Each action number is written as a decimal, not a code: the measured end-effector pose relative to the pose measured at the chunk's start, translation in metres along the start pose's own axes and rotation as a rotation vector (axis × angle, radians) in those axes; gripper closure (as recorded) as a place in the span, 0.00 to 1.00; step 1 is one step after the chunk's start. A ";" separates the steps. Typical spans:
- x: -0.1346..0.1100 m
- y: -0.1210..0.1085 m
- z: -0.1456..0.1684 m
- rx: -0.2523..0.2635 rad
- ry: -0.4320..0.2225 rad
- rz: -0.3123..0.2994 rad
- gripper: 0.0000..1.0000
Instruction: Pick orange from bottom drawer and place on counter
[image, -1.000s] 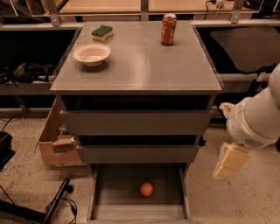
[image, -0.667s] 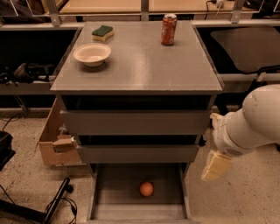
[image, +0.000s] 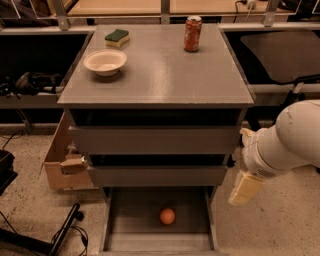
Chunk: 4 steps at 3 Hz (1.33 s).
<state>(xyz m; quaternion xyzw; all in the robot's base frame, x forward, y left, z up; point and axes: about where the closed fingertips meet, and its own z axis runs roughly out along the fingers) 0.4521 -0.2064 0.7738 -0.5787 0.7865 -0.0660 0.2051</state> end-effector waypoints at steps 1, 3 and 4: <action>-0.004 0.012 0.039 -0.038 -0.032 0.039 0.00; -0.007 0.058 0.191 -0.139 -0.176 0.112 0.00; -0.007 0.062 0.261 -0.143 -0.275 0.158 0.00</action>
Offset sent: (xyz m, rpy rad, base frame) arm 0.0339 0.0602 -0.2330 0.2944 0.0808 -0.0260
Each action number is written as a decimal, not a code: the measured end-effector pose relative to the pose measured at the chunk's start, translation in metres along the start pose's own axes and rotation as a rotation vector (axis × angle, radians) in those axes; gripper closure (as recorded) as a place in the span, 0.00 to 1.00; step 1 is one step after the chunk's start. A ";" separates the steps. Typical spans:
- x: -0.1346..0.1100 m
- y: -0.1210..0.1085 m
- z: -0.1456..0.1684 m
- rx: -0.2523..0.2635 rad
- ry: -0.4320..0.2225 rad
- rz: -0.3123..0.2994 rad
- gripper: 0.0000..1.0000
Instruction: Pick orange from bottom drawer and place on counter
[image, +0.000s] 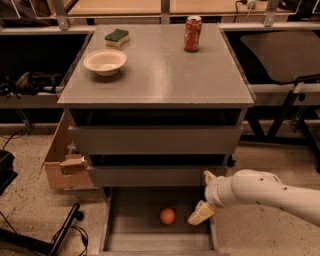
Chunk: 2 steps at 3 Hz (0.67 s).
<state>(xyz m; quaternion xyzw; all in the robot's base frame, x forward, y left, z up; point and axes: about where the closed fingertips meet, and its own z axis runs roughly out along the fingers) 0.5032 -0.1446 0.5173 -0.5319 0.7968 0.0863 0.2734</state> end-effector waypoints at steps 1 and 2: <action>0.022 -0.002 0.053 -0.037 -0.060 0.055 0.00; 0.025 0.002 0.058 -0.047 -0.060 0.062 0.00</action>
Offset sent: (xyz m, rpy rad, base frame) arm 0.0122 0.0025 -0.0451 0.0698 0.0201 -0.0160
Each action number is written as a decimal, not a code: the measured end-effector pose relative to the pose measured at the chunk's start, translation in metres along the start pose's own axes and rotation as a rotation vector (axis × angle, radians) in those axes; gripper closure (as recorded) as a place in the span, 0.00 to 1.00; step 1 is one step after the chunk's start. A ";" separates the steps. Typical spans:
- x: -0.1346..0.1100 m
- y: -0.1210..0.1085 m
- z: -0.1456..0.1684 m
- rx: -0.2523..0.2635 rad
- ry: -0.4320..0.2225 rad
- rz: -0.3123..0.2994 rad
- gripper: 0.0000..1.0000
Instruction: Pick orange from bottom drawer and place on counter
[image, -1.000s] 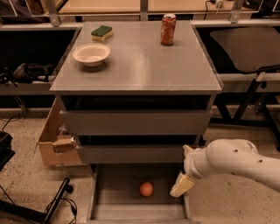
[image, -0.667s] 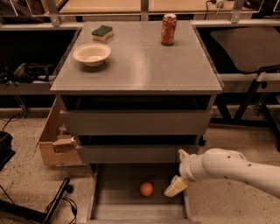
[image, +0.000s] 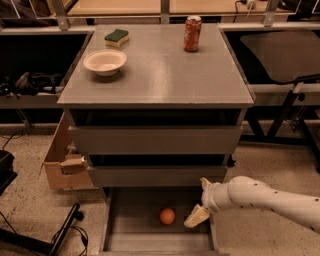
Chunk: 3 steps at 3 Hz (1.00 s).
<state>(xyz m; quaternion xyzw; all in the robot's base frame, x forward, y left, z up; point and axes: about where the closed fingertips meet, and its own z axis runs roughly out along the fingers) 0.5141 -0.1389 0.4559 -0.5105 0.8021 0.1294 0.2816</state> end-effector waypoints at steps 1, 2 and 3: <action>0.014 -0.004 0.025 -0.024 -0.004 0.001 0.00; 0.043 -0.024 0.064 -0.009 -0.031 -0.021 0.00; 0.079 -0.045 0.113 0.000 -0.064 -0.062 0.00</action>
Offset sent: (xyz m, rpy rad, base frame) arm 0.0600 -0.0268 -0.1691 0.0604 -0.0616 0.0483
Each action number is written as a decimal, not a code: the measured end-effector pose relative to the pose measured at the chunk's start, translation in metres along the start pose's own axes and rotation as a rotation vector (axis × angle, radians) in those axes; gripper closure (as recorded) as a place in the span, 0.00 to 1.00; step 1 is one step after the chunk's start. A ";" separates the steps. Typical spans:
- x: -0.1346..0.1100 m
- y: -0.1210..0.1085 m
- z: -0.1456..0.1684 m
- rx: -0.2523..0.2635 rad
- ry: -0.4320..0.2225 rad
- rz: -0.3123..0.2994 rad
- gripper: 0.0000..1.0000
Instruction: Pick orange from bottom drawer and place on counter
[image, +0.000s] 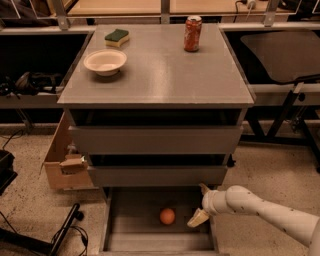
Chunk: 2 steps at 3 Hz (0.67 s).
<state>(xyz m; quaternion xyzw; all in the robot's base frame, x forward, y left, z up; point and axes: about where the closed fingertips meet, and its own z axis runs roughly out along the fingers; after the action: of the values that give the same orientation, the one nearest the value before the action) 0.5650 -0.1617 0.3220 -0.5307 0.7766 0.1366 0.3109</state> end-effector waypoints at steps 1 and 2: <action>0.029 -0.007 0.025 0.004 -0.022 -0.026 0.00; 0.050 -0.006 0.047 -0.002 -0.057 -0.029 0.00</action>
Offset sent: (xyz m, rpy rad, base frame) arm 0.0133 -0.0203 -0.1049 0.0897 -0.0523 0.0371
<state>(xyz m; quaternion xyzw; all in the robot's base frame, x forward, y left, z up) 0.5747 -0.1753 0.2554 -0.5380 0.7595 0.1482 0.3343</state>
